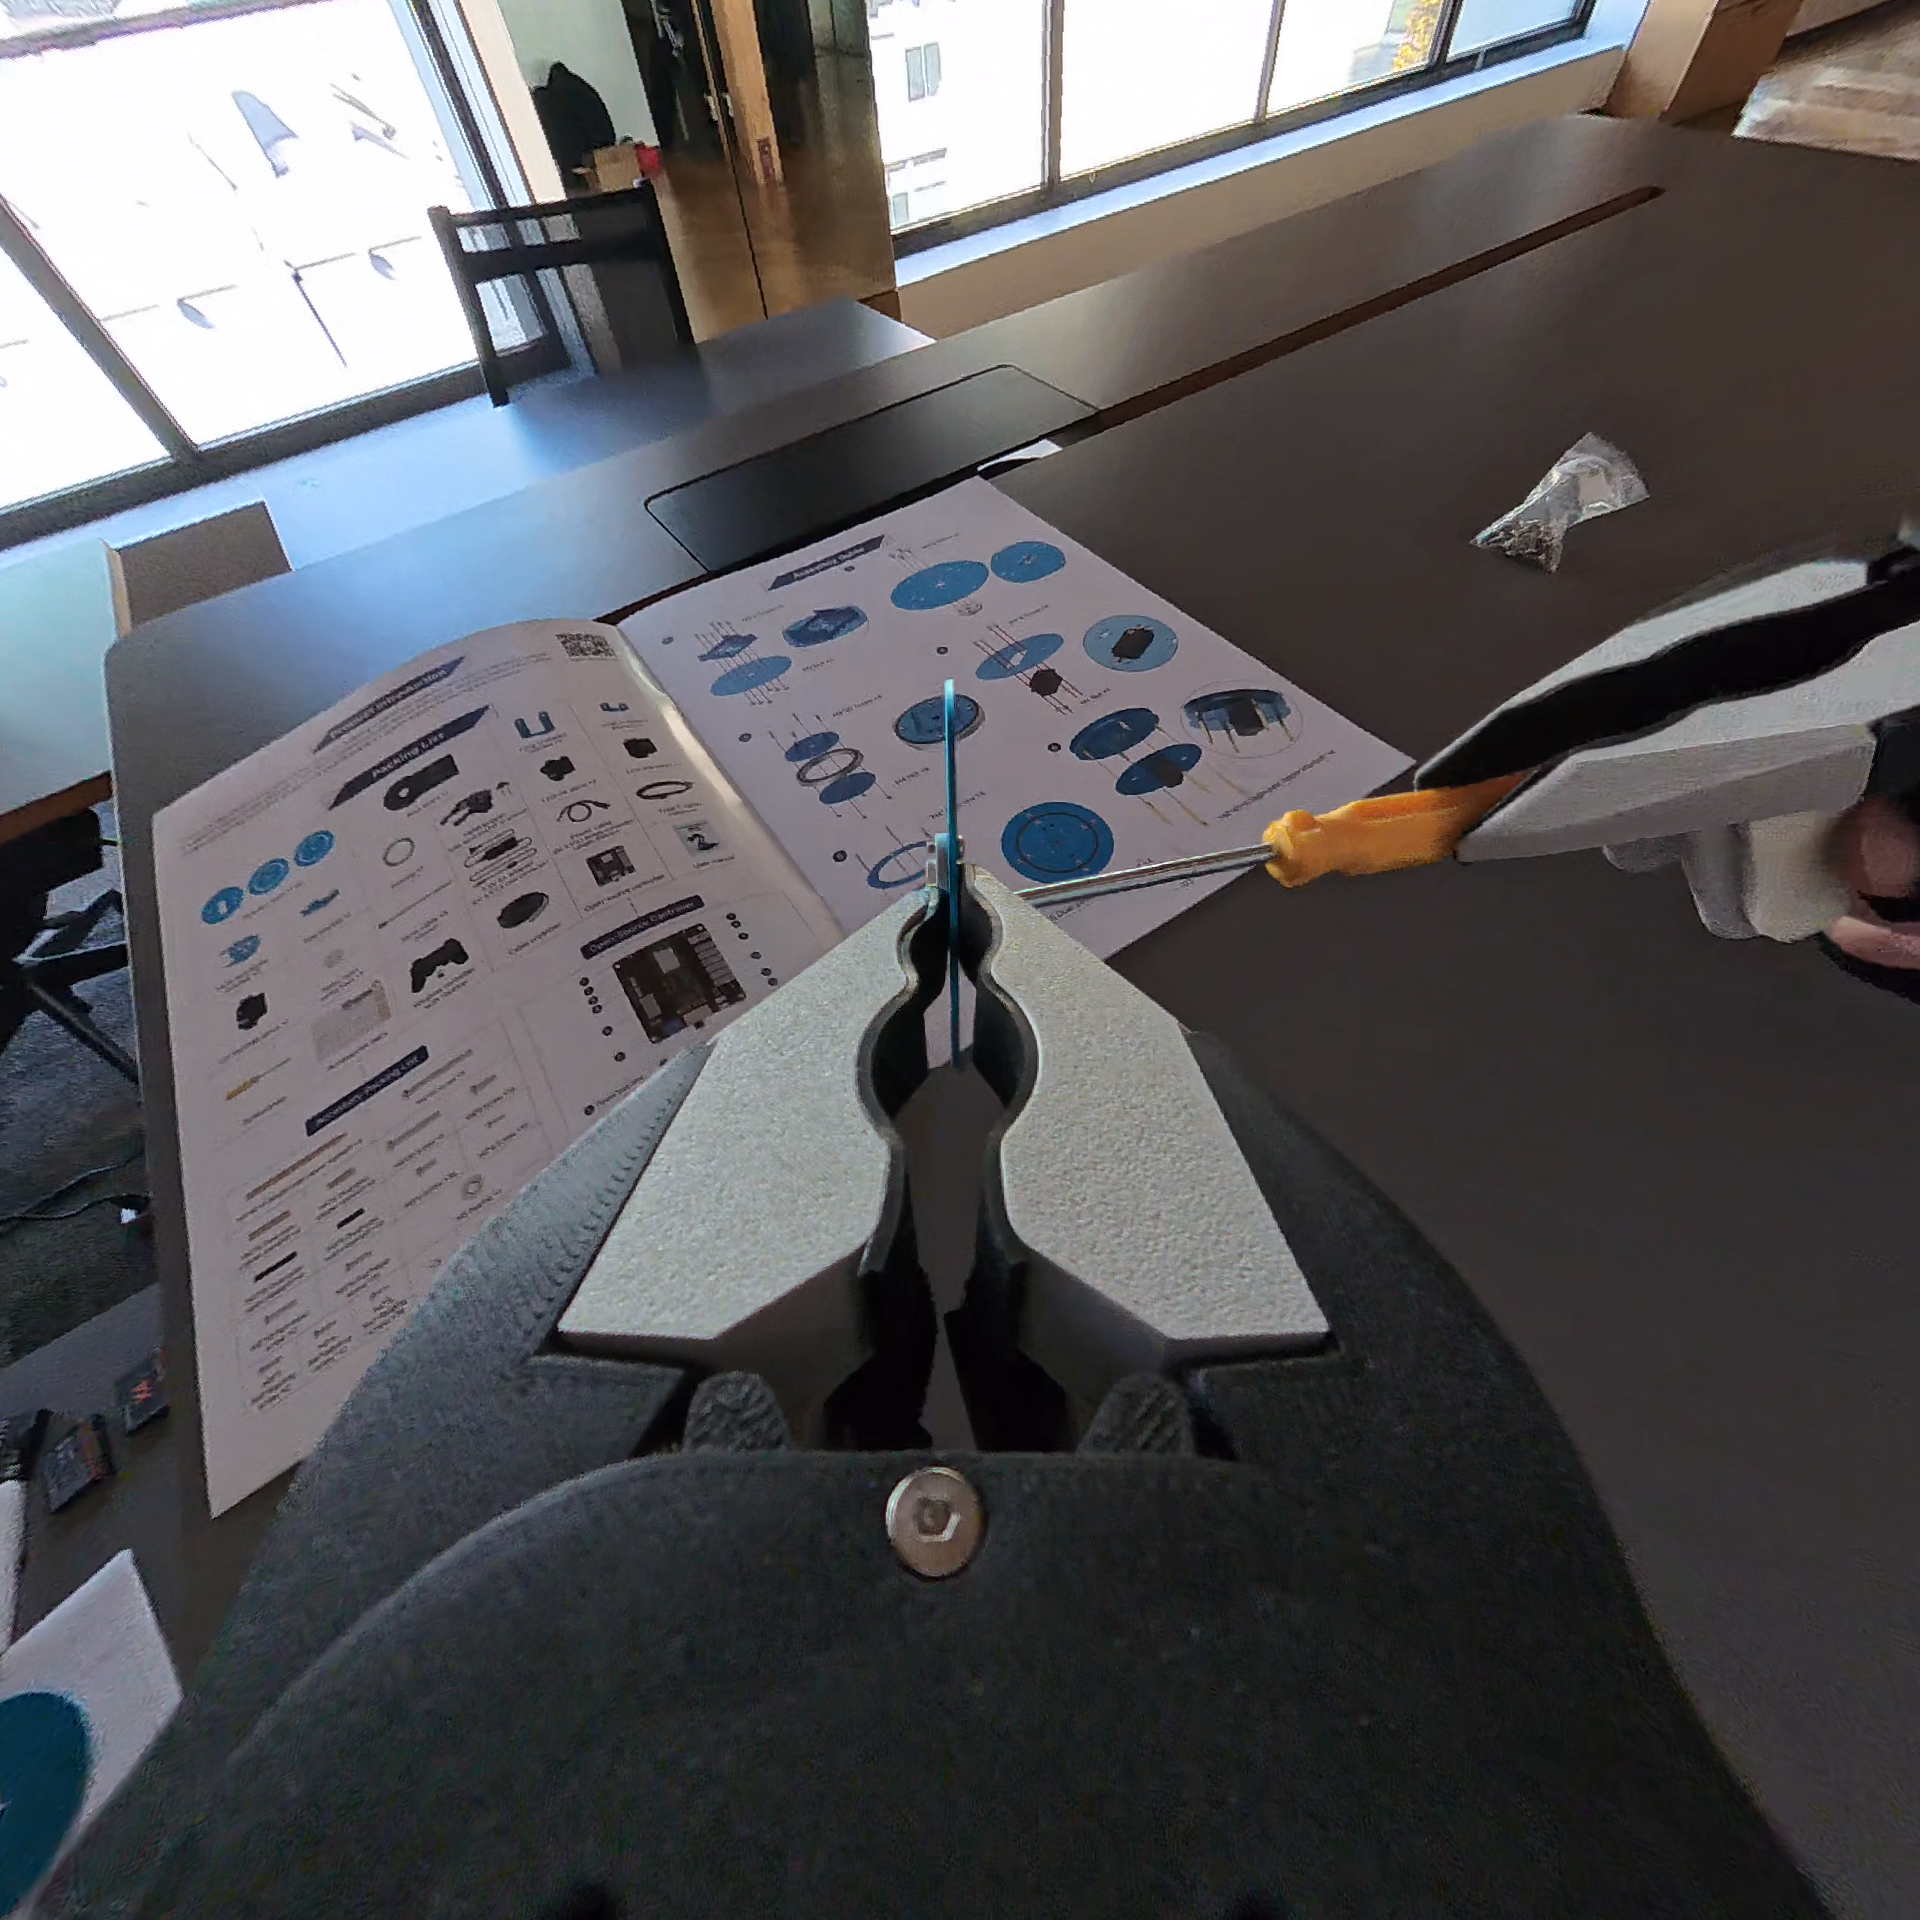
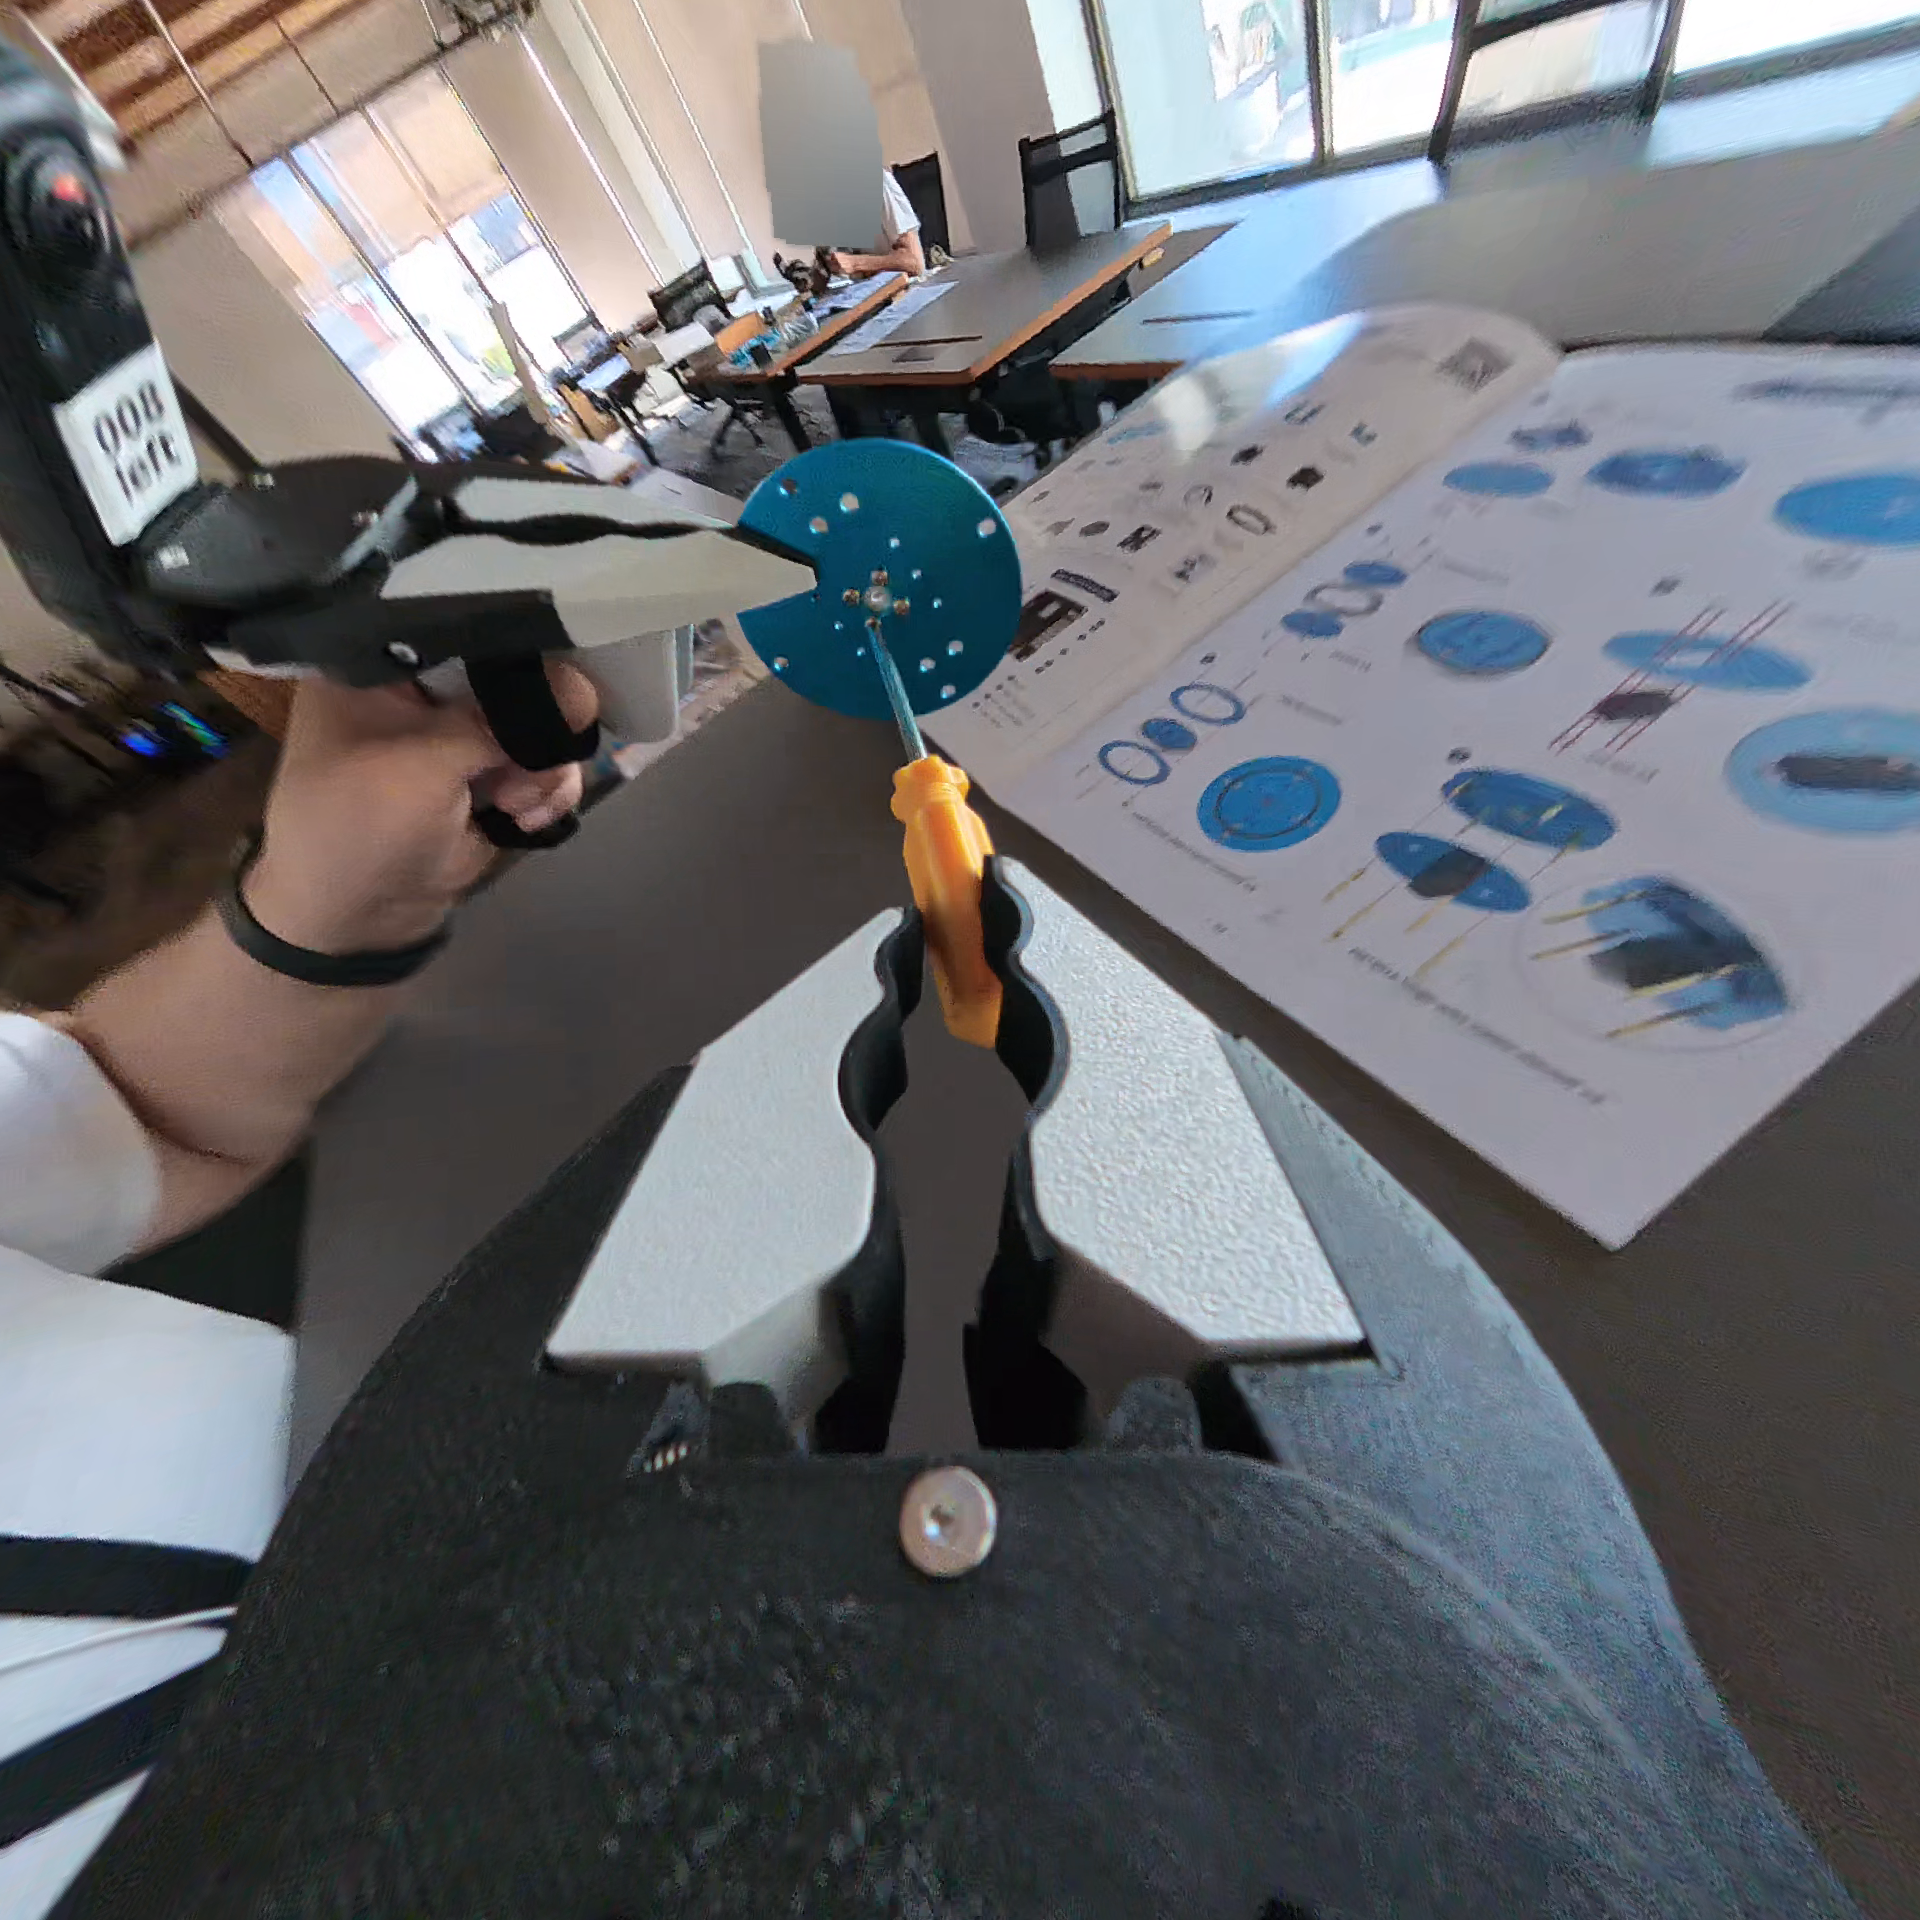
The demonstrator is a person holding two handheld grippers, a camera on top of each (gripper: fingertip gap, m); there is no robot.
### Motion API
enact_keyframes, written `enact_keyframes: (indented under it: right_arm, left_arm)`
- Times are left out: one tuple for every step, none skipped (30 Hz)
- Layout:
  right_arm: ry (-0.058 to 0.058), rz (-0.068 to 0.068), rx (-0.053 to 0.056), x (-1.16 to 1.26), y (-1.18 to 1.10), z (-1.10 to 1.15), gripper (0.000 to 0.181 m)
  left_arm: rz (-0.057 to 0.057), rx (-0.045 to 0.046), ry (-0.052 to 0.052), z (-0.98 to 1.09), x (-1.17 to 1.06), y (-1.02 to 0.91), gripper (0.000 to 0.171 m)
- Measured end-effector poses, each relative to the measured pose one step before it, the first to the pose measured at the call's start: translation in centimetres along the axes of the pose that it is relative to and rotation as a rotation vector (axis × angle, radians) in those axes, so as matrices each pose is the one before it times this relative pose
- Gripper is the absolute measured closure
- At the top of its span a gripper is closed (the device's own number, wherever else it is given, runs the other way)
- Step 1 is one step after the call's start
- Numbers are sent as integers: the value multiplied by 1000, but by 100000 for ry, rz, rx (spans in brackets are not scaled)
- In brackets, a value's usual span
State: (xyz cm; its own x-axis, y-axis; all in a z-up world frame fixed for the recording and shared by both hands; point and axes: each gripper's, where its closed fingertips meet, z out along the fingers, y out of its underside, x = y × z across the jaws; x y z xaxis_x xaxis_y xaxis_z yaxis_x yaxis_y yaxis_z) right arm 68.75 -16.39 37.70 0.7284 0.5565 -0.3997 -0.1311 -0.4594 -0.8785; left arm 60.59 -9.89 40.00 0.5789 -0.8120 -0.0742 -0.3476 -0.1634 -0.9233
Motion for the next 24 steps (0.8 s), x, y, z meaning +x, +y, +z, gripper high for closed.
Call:
enact_keyframes:
  right_arm:
    - [-3538, 8071, 186, 15, 208, 138, 173]
    - [-3058, 8632, 630, 119, 162, 82, 173]
    - [-3314, 5550, 142, -39, 127, 45, 173]
    - [-1826, -963, -649, -94, 130, 69, 172]
    - [721, -6313, -2113, 32, 251, 66, 172]
    - [2029, -8884, -2159, 17, 197, 55, 172]
    - [2098, -8940, -2321, -56, 210, 60, 171]
    - [1739, -7782, -2481, -83, 243, 96, 171]
    - [1185, -5818, -2491, -107, 337, 152, 170]
    - [430, -3911, -2816, -156, 449, 225, 168]
    - [497, -2689, -2784, -131, 497, 260, 167]
    - [812, -2109, -2382, -53, 471, 283, 165]
    - [1119, -2070, -3135, 1, 550, 333, 161]
    - [1241, -1630, -3346, 36, 553, 347, 154]
    - [134, -1284, -2778, -132, 455, 337, 151]
    - [-470, -238, -1277, -203, 80, 160, 150]
    - [1151, 648, 242, 79, -63, 56, 151]
    - [57, 65, -1357, -30, 182, 144, 150]
    - [309, 240, -2650, 6, 341, 229, 147]
    - [-1248, 848, -2296, -228, 262, 276, 146]
    - [-2095, 1552, -1624, -336, 172, 247, 147]
    - [-3793, 1872, -933, -522, 75, 130, 162]
    - [-1368, 4478, 1268, -38, -159, 4, 163]
    - [-3076, 4749, 1347, -120, -174, -82, 163]
  left_arm:
    - [771, 559, -625, -48, -16, -140, 171]
    - [727, -106, -406, -20, -7, -44, 171]
    - [553, 46, -346, -9, -13, -52, 171]
    - [362, -80, -51, 7, -35, 6, 171]
    - [-298, -26, 510, 17, -9, 18, 171]
    - [-889, -172, 707, 30, 15, 43, 171]
    - [-771, -85, 670, 56, 27, 30, 171]
    - [-674, -161, 1011, 53, 118, 45, 171]
    - [-541, -377, 1371, 98, 236, 75, 171]
    - [-8, -718, 1079, 125, 294, 138, 171]
    - [988, -763, 433, 164, 263, 151, 171]
    - [1375, -644, 221, 157, 276, 143, 171]
    - [1002, -575, 468, 145, 317, 116, 171]
    - [808, -481, 339, 121, 271, 83, 171]
    - [1052, -112, -256, 89, 150, 13, 171]
    - [1273, 43, -615, 28, 53, -10, 171]
    - [664, 292, 362, -3, 149, -70, 171]
    - [6, 375, 665, -15, 190, -79, 171]
    - [1073, 647, 639, -9, 232, -115, 171]
    - [2389, 913, 676, -12, 320, -157, 171]
    - [2835, 620, 49, -10, 282, -138, 171]
    - [2677, 331, -1451, -20, 41, -89, 171]
    - [3765, 1229, -1065, -94, 45, -224, 171]
    - [4398, 1792, -495, -174, 79, -320, 171]
